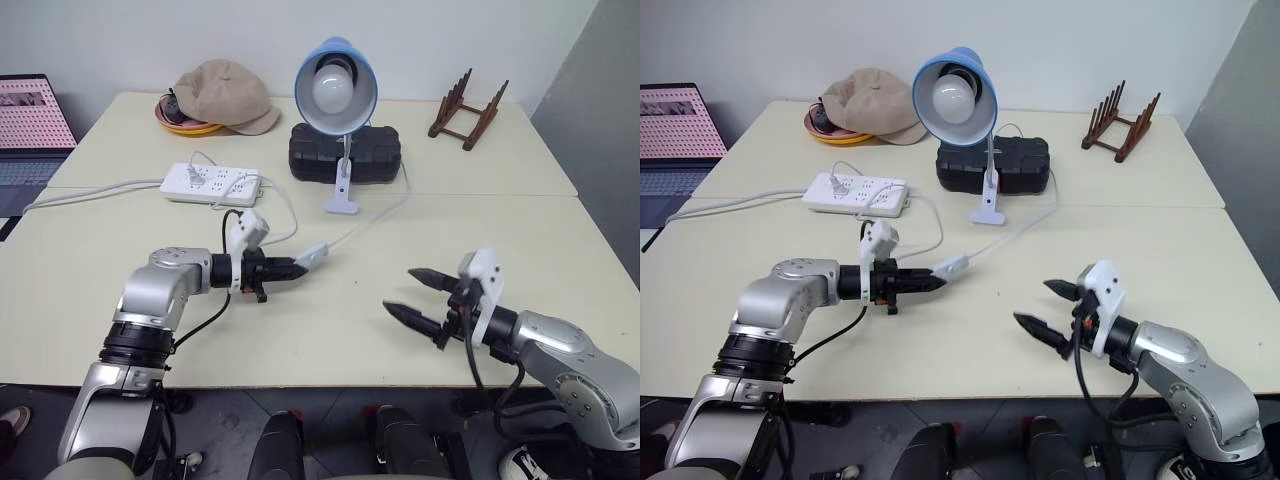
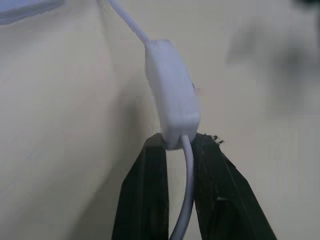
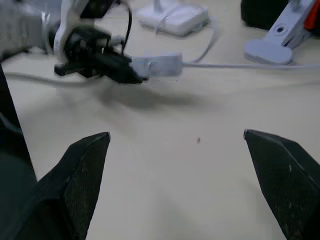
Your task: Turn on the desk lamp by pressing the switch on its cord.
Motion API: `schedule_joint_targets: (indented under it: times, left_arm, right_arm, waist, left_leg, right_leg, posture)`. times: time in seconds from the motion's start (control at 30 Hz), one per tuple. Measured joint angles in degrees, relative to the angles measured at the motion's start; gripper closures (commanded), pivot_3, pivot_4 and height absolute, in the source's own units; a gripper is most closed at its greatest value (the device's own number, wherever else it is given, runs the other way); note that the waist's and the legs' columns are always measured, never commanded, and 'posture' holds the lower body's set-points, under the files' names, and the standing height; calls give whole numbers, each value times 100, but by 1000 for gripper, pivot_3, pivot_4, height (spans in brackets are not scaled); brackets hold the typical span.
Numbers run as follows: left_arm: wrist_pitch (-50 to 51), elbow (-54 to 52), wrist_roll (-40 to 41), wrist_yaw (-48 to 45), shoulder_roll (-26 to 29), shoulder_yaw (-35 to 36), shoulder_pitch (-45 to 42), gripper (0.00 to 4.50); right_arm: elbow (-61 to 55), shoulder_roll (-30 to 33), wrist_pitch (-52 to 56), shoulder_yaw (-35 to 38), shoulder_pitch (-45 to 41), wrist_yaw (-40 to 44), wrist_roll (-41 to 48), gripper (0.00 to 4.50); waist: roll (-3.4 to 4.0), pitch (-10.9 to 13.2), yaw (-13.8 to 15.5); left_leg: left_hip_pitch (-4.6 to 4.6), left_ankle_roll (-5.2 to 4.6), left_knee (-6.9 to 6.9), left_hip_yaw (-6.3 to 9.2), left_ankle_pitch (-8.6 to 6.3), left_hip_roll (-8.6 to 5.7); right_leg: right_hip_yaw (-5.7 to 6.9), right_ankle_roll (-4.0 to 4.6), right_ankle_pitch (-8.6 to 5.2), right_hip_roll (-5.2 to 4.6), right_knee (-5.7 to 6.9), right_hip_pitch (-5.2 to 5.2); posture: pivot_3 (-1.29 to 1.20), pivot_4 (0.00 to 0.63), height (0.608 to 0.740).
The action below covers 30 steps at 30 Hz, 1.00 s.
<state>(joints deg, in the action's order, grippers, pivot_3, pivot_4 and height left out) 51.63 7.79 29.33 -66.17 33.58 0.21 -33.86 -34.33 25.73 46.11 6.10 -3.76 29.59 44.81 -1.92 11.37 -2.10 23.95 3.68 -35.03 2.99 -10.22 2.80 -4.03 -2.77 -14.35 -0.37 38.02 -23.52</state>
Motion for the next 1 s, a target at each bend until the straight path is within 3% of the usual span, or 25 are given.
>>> schedule_joint_targets:
  times: [0.13,0.23,0.33,0.5,1.0]
  left_arm:
    - [2019,-440,1385,668,-526,932,-280,4191]
    - [2699,-558,1860,1195,-934,1371,-428,4191]
    - [3377,-642,2295,1859,-1496,1895,-522,4191]
    - [3995,-961,2825,2460,-1814,2288,-506,4191]
    - [4057,-1024,4407,3906,-2007,2525,-267,4191]
  right_arm:
    - [429,-716,571,287,-127,-748,1119,0]
    - [705,-1101,730,395,-372,-1227,1934,0]
    - [1097,-1527,762,539,-783,-1879,3508,0]
    - [1240,-1582,632,487,-958,-2505,4840,0]
    - [1464,-1386,368,27,-1327,-2726,5121,0]
  waist:
    - [0,0,-9]
    - [0,0,-30]
    - [0,0,-65]
    - [1,0,-84]
    - [1,0,-91]
  left_leg:
    - [-2,0,-3,4,0,-1]
    - [-4,0,-5,4,0,-2]
    - [-6,-1,-5,6,0,-1]
    - [-3,-1,0,6,0,-2]
    - [-1,-1,-2,6,0,-3]
  right_leg:
    - [2,-2,1,0,1,3]
    - [1,-14,9,0,4,4]
    - [1,-32,20,1,5,6]
    - [1,-32,19,1,-2,5]
    - [1,-32,19,1,-6,5]
  posture:
    - [0,150,740]
    - [0,150,740]
    - [0,150,740]
    - [0,150,740]
    - [0,150,740]
